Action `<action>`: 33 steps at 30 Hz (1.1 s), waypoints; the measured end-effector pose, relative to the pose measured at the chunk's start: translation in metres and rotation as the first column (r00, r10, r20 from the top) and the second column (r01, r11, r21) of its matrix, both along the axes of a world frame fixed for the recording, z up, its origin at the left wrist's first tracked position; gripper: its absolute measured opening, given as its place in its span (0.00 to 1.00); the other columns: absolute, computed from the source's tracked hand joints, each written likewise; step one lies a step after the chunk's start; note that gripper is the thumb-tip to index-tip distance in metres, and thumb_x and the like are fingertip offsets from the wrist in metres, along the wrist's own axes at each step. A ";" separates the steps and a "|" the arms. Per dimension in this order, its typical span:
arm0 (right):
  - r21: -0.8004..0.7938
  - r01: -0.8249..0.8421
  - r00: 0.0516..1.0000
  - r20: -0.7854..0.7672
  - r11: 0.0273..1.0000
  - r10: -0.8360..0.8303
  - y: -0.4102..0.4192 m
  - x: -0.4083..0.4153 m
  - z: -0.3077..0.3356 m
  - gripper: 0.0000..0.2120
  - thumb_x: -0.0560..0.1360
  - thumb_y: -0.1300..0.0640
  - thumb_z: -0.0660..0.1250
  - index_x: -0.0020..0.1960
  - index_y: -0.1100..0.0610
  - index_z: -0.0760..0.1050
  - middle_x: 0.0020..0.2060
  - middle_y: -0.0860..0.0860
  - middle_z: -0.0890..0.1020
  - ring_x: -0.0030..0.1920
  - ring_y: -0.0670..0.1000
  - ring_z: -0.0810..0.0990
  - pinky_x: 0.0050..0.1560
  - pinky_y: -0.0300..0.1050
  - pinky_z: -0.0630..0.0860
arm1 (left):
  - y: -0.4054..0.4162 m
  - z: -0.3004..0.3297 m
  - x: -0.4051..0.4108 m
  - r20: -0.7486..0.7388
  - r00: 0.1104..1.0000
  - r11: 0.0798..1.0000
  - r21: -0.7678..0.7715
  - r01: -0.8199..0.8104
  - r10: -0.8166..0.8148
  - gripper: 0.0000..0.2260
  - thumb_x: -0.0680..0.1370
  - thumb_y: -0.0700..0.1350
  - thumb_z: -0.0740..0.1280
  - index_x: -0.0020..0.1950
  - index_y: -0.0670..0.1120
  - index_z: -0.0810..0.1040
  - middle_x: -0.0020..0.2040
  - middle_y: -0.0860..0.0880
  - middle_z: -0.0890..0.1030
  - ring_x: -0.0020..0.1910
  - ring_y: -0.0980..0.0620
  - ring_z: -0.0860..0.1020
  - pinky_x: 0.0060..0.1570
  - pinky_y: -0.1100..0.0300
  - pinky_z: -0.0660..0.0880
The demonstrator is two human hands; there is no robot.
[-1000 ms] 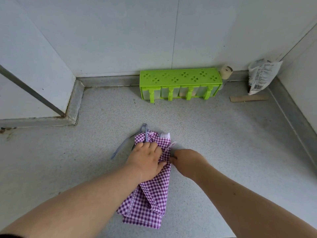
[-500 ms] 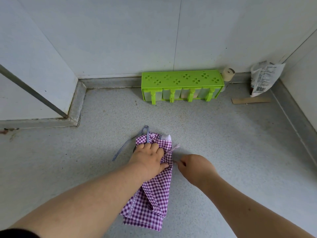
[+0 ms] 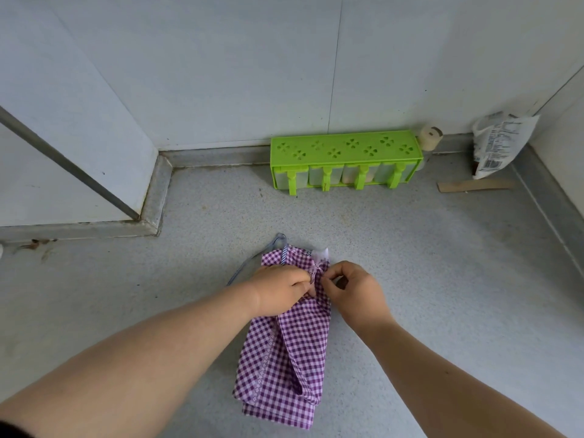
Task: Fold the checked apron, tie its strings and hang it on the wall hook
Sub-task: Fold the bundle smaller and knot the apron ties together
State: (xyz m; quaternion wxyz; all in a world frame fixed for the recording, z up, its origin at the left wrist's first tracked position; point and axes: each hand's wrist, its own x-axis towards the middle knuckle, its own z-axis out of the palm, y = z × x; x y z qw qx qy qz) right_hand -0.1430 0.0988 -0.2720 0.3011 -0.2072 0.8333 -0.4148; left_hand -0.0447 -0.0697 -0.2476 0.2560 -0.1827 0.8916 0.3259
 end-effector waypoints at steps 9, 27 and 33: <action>0.129 -0.182 0.960 -0.193 0.975 0.205 0.000 0.004 -0.012 0.04 0.81 0.55 0.69 0.54 0.49 0.80 0.46 0.41 0.80 0.43 0.39 0.78 0.39 0.29 0.70 | 0.003 -0.013 -0.001 0.004 0.991 0.990 0.045 -0.137 0.137 0.13 0.84 0.54 0.67 0.46 0.51 0.87 0.41 0.54 0.84 0.38 0.51 0.81 0.43 0.55 0.78; -0.011 -0.225 0.970 -0.094 0.974 0.223 0.005 0.002 -0.007 0.09 0.81 0.60 0.66 0.50 0.48 0.81 0.43 0.43 0.82 0.40 0.43 0.81 0.40 0.37 0.79 | 0.007 -0.018 -0.008 -0.003 0.884 0.859 0.238 -0.453 0.467 0.06 0.75 0.50 0.79 0.48 0.50 0.86 0.46 0.53 0.88 0.49 0.55 0.85 0.55 0.54 0.81; 0.053 -0.351 0.909 -0.220 0.935 0.354 0.013 -0.002 -0.007 0.11 0.77 0.61 0.72 0.58 0.52 0.79 0.49 0.43 0.81 0.47 0.42 0.79 0.49 0.37 0.78 | 0.009 -0.015 -0.008 0.019 0.869 0.831 0.282 -0.480 0.495 0.05 0.77 0.47 0.77 0.47 0.48 0.85 0.44 0.56 0.88 0.47 0.58 0.86 0.57 0.56 0.81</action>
